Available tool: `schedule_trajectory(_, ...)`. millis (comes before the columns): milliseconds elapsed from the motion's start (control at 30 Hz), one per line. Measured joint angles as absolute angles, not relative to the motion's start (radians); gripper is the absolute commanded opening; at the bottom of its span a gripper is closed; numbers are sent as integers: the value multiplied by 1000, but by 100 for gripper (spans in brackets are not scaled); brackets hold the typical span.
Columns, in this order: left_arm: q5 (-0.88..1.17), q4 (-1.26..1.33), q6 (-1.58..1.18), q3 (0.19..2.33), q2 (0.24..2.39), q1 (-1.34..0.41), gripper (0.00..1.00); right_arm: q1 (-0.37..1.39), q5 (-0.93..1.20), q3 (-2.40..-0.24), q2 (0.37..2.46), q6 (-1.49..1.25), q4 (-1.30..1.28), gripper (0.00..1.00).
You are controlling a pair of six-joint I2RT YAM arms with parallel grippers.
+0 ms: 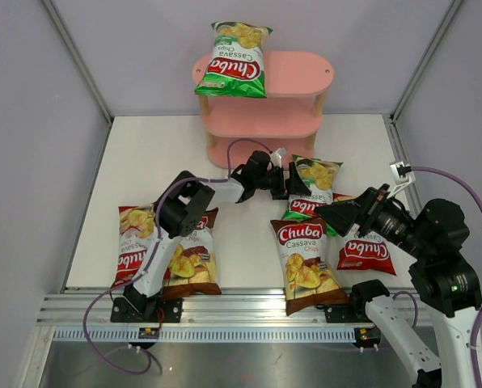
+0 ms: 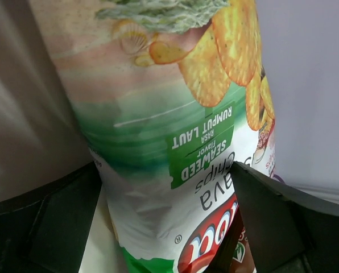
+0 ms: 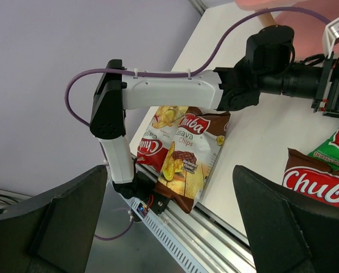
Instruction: Place and organize the chips bags onto the shelf
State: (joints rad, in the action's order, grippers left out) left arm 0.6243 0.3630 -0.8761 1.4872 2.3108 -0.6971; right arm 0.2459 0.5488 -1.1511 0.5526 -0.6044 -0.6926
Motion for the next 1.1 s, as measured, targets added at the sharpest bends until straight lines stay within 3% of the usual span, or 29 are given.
schedule_trajectory(133, 623, 395, -897, 1511, 2340, -713, 81, 246, 564, -1127, 553, -620, -693, 99)
schedule_trajectory(167, 621, 399, -902, 1511, 2342, -715, 67, 246, 567, -1127, 553, -623, -693, 99)
schedule_trajectory(267, 609, 441, -927, 1489, 2341, -720, 43, 246, 569, -1126, 553, -626, -692, 99)
schedule_trajectory(333, 609, 506, -955, 1458, 2330, -720, 36, 246, 569, -1125, 553, -627, -693, 99)
schedule_trajectory(400, 590, 560, -976, 1412, 2297, -724, 23, 246, 569, -1122, 553, -627, -692, 99)
schedule_trajectory(1100, 359, 1025, -1127, 876, 2031, -719, 17, 246, 506, -970, 546, -614, -675, 99)
